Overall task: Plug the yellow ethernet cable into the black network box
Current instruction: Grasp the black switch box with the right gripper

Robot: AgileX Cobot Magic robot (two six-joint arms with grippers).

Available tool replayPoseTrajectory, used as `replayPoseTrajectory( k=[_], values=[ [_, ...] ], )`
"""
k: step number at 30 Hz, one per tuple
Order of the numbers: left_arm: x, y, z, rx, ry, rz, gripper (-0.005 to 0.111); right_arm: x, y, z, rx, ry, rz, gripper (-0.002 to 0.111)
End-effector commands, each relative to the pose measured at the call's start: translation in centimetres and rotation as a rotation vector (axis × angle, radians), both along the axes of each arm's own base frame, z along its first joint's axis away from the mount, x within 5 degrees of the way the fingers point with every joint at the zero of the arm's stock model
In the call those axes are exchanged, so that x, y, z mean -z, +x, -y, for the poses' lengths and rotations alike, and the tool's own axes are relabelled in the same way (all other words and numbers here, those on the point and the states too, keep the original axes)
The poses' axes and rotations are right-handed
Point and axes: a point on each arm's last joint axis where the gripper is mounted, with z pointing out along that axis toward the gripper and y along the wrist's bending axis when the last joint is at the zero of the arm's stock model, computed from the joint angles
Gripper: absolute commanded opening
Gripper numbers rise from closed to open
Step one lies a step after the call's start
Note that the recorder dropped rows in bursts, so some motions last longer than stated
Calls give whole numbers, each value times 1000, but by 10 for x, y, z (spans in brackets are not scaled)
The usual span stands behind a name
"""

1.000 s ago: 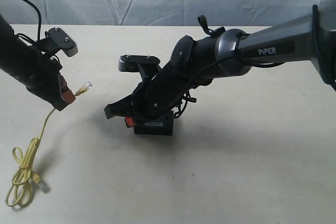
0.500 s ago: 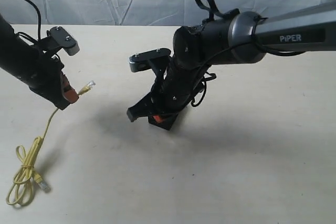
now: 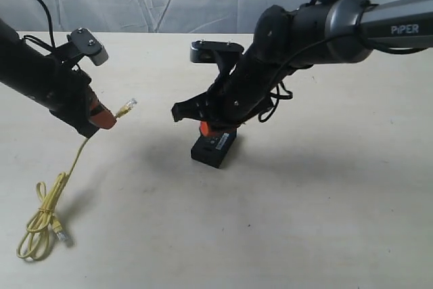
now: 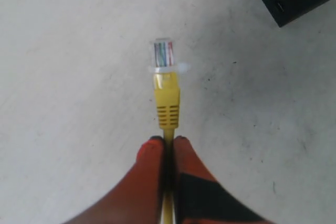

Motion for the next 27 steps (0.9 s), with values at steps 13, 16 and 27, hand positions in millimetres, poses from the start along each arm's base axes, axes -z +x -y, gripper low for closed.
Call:
replayPoseTrajectory(
  k=[13, 16, 27],
  values=[
    [26, 0, 3, -12, -13, -89, 0, 32, -8, -21, -22, -17, -22, -1],
    [26, 0, 3, -17, -18, -88, 0, 27, -7, -12, -48, -53, -23, -1],
    [23, 0, 11, 10, -82, -80, 0, 3, 11, 22, 37, -30, -49, -1]
  ],
)
